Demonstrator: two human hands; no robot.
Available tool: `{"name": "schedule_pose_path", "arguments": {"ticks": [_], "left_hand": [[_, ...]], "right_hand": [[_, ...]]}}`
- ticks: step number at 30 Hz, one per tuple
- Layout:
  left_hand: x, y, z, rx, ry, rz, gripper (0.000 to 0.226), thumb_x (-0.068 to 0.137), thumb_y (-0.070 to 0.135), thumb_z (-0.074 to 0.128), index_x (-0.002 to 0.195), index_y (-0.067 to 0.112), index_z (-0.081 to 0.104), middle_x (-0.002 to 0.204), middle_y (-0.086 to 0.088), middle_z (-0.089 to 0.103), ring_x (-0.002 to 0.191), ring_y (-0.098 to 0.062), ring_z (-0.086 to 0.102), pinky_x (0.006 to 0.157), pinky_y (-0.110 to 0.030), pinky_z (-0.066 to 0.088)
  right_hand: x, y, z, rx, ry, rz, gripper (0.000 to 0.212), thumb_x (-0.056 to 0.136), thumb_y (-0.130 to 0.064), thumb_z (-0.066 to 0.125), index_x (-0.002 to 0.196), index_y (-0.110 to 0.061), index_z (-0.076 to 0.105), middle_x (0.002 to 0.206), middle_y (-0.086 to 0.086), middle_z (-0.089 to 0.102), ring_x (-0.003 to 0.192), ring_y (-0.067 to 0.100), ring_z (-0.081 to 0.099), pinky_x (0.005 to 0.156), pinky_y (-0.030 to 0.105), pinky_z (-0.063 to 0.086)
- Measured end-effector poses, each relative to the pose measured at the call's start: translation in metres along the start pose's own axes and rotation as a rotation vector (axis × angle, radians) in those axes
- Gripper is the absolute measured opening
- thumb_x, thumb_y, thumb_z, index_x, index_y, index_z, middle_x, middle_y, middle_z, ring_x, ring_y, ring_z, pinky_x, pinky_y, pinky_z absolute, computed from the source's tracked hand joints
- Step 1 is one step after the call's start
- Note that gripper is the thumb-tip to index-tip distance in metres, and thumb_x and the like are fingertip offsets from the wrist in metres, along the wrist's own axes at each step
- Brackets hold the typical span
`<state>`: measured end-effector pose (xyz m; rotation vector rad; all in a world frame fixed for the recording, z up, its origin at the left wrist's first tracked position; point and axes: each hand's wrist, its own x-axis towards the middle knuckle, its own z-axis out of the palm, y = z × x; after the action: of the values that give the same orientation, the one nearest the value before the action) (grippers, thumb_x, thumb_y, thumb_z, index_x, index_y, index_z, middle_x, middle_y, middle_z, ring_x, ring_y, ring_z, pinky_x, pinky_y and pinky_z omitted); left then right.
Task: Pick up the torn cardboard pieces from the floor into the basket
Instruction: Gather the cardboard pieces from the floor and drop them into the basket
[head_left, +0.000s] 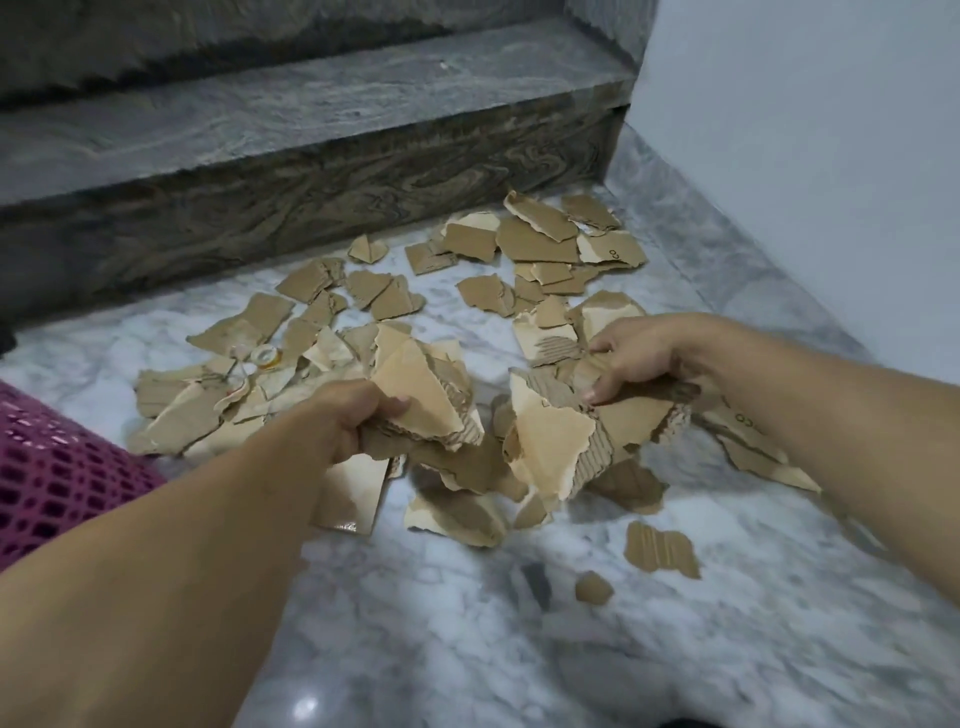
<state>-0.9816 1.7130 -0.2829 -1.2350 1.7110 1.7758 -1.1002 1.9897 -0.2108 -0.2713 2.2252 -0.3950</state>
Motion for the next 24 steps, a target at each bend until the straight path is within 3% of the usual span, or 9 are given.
{"name": "schedule_pose_path", "arguments": {"ticks": [2, 6, 9, 11, 15, 17, 18, 21, 24], "left_hand": [[-0.006, -0.002, -0.01, 0.018, 0.0, -0.009, 0.036, 0.086, -0.002, 0.064, 0.12, -0.007, 0.052, 0.111, -0.024, 0.064, 0.083, -0.04, 0.066, 0.061, -0.052, 0.059], [-0.012, -0.011, -0.031, 0.127, 0.053, -0.063, 0.042, 0.081, 0.005, 0.071, 0.119, -0.001, 0.055, 0.105, -0.02, 0.068, 0.094, -0.036, 0.067, 0.088, -0.052, 0.054], [-0.017, -0.021, -0.043, 0.175, 0.155, -0.07, 0.035, 0.081, 0.003, 0.072, 0.109, 0.001, 0.052, 0.092, -0.015, 0.06, 0.091, -0.036, 0.061, 0.08, -0.051, 0.056], [-0.015, -0.031, -0.051, 0.209, 0.22, -0.071, 0.035, 0.079, 0.0, 0.074, 0.104, 0.001, 0.048, 0.097, -0.016, 0.058, 0.096, -0.039, 0.06, 0.08, -0.051, 0.055], [-0.01, -0.044, -0.057, 0.252, 0.256, -0.114, 0.033, 0.081, 0.002, 0.071, 0.107, 0.0, 0.05, 0.114, -0.02, 0.058, 0.101, -0.04, 0.059, 0.079, -0.052, 0.056], [-0.009, -0.048, -0.057, 0.254, 0.256, -0.119, 0.032, 0.084, 0.005, 0.068, 0.108, 0.002, 0.048, 0.115, -0.02, 0.056, 0.096, -0.039, 0.058, 0.067, -0.049, 0.059], [-0.008, -0.049, -0.056, 0.265, 0.266, -0.103, 0.036, 0.084, 0.006, 0.068, 0.114, 0.001, 0.049, 0.115, -0.02, 0.056, 0.095, -0.038, 0.058, 0.066, -0.048, 0.059], [-0.01, -0.05, -0.056, 0.292, 0.313, -0.091, 0.053, 0.084, 0.008, 0.068, 0.13, -0.005, 0.045, 0.122, -0.022, 0.055, 0.106, -0.037, 0.059, 0.088, -0.048, 0.055], [-0.01, -0.052, -0.058, 0.25, 0.327, -0.09, 0.053, 0.081, 0.005, 0.072, 0.127, -0.005, 0.048, 0.119, -0.02, 0.056, 0.104, -0.038, 0.059, 0.078, -0.045, 0.057]], "right_hand": [[-0.004, -0.027, -0.003, -0.107, -0.033, -0.048, 0.057, 0.081, -0.022, 0.079, 0.132, -0.01, 0.056, 0.121, 0.008, 0.058, 0.108, 0.026, 0.06, 0.094, 0.037, 0.051], [0.0, -0.064, 0.013, -0.127, -0.163, -0.102, 0.04, 0.082, -0.02, 0.078, 0.118, -0.017, 0.06, 0.097, 0.002, 0.064, 0.073, 0.01, 0.062, 0.054, 0.019, 0.048], [0.017, -0.08, 0.047, -0.381, -0.098, -0.194, 0.052, 0.082, -0.03, 0.078, 0.127, -0.012, 0.057, 0.101, 0.001, 0.058, 0.089, 0.02, 0.057, 0.057, 0.022, 0.04], [0.03, -0.087, 0.066, -0.602, 0.0, -0.245, 0.056, 0.081, -0.031, 0.079, 0.128, -0.012, 0.056, 0.114, 0.006, 0.059, 0.1, 0.026, 0.056, 0.065, 0.026, 0.039], [0.041, -0.094, 0.075, -0.747, 0.255, -0.268, 0.031, 0.082, -0.012, 0.071, 0.112, -0.012, 0.06, 0.103, 0.01, 0.064, 0.077, 0.024, 0.058, 0.061, 0.032, 0.046], [0.043, -0.097, 0.067, -0.755, 0.341, -0.278, 0.026, 0.086, -0.012, 0.066, 0.111, -0.011, 0.06, 0.101, 0.011, 0.064, 0.081, 0.027, 0.058, 0.066, 0.034, 0.049], [0.041, -0.098, 0.063, -0.71, 0.336, -0.277, 0.029, 0.086, -0.018, 0.068, 0.114, -0.01, 0.06, 0.105, 0.011, 0.065, 0.087, 0.029, 0.06, 0.071, 0.035, 0.051], [0.032, -0.103, 0.061, -0.417, 0.12, -0.286, 0.054, 0.082, -0.034, 0.077, 0.127, -0.011, 0.057, 0.117, 0.01, 0.063, 0.102, 0.028, 0.06, 0.08, 0.033, 0.05], [0.033, -0.097, 0.097, -0.287, -0.083, -0.289, 0.064, 0.083, -0.036, 0.075, 0.135, -0.009, 0.05, 0.128, 0.011, 0.059, 0.11, 0.028, 0.059, 0.089, 0.034, 0.049]]}}
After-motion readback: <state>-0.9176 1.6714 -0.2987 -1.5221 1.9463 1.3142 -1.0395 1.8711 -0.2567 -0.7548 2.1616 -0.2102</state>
